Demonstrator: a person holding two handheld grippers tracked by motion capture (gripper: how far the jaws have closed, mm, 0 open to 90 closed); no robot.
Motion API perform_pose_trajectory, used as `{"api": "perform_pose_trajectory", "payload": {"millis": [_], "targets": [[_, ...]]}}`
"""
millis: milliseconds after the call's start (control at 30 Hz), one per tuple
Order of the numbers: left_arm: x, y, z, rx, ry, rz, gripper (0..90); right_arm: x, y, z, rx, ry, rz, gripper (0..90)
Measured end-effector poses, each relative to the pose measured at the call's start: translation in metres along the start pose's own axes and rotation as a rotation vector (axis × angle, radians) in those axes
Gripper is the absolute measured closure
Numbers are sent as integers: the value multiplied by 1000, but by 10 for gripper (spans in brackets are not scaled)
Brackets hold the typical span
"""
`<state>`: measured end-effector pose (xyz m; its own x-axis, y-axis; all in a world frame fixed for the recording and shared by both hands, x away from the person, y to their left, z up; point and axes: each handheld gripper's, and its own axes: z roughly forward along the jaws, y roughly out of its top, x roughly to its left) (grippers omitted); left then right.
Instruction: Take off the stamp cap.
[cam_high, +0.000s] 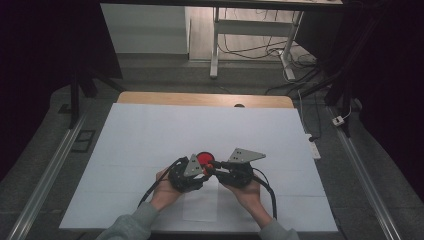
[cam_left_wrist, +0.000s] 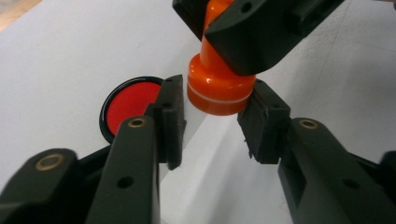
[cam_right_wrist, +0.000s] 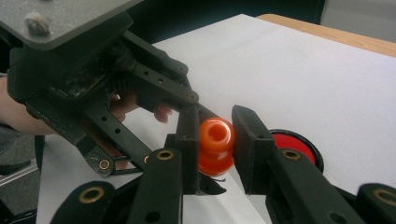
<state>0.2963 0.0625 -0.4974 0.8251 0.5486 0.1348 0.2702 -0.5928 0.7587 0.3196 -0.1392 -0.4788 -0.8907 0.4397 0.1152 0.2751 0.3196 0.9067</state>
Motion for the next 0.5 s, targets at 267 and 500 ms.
{"api": "perform_pose_trajectory", "payload": {"millis": [267, 500], "targets": [[0, 0, 0, 4, -4, 4, 638, 0, -1, 0, -1, -1, 6, 719], [1, -1, 1, -5, -15, -8, 641, 0, -1, 1, -5, -4, 10, 719]]}}
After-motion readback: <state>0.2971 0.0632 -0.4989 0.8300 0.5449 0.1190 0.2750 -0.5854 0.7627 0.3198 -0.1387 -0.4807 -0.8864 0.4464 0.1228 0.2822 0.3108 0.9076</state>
